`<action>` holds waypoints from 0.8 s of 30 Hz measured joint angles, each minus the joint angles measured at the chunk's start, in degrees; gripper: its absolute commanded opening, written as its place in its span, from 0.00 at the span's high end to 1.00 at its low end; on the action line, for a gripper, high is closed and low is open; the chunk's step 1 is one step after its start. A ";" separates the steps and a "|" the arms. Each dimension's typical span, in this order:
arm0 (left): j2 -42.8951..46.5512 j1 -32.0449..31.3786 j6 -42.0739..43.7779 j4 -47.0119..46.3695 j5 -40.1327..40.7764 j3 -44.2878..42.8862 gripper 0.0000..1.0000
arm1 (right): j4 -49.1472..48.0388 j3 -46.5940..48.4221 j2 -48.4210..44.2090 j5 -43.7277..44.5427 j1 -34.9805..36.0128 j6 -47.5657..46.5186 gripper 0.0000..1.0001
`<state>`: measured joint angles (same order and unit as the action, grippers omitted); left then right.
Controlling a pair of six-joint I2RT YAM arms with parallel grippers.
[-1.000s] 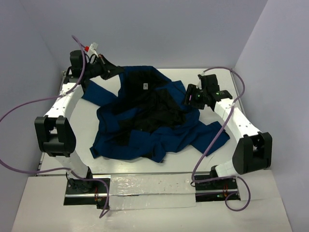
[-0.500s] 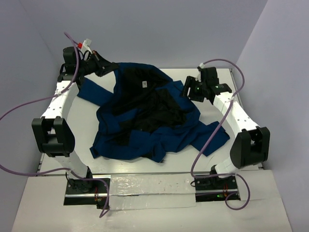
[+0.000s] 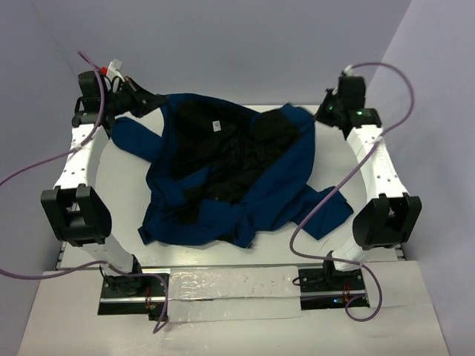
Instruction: Zip up the jacket
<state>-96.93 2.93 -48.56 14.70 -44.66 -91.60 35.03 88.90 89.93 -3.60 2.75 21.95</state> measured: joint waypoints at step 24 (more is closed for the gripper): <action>7.63 0.71 1.17 0.29 2.42 15.36 1.00 | -13.17 -34.25 -9.99 2.01 35.49 -6.87 0.59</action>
<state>-89.30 3.64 -47.38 14.99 -42.24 -76.24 21.87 54.65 79.94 -1.59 38.24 15.07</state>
